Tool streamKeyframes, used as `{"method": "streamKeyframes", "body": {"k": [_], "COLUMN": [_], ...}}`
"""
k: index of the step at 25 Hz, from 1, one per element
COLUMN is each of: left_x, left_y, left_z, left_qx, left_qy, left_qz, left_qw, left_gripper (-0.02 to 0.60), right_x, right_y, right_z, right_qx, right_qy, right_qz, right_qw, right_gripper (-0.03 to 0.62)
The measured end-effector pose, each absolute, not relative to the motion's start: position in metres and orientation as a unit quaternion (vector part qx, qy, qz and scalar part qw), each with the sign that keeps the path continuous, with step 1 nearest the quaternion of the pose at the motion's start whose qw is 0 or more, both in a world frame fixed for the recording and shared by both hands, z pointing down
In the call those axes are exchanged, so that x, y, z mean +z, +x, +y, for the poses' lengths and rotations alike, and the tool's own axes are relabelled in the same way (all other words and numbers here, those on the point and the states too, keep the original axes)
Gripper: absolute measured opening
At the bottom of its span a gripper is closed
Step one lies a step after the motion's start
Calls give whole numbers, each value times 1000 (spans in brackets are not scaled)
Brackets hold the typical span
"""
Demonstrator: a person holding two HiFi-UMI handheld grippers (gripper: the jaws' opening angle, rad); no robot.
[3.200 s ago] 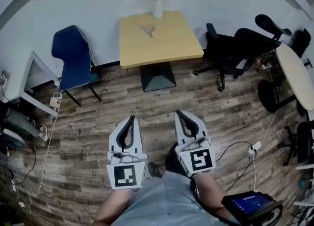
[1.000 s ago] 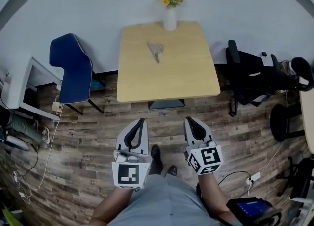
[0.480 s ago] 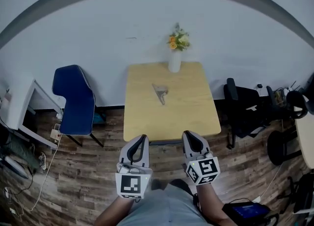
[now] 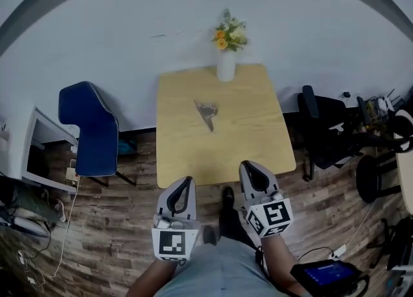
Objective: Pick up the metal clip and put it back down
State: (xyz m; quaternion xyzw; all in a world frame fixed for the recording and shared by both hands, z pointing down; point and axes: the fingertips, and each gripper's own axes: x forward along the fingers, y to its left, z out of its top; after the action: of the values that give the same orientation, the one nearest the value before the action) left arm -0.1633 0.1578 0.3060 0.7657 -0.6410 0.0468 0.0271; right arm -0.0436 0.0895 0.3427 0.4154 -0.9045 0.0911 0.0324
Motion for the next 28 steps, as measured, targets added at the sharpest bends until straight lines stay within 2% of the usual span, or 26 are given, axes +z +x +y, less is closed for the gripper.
{"method": "streamKeyframes", "body": {"k": [9,15,22,28], "left_x": [327,298,274,287], "left_y": [-161,-159,-175,-201], "left_z": [31,-39,-66,-89], "left_qx": [84,95,92,95], "left_qy": [743,716,681,675], "left_qz": [-662,-691,-726,-731], "left_qw": [47,17,5,19], "left_gripper": [18,18,18,18], "right_x": [379,355,329,342], "right_y": [-49,-47,-54,-85], "right_z": [-34,-120,-185,-209], "right_qx": [137,129,117,124], "right_qy": [381,358,346,330], "right_qz": [-914,-925,-931,-936], "right_qw": [35,11,-12,8], "right_gripper": [49,51,51,51]}}
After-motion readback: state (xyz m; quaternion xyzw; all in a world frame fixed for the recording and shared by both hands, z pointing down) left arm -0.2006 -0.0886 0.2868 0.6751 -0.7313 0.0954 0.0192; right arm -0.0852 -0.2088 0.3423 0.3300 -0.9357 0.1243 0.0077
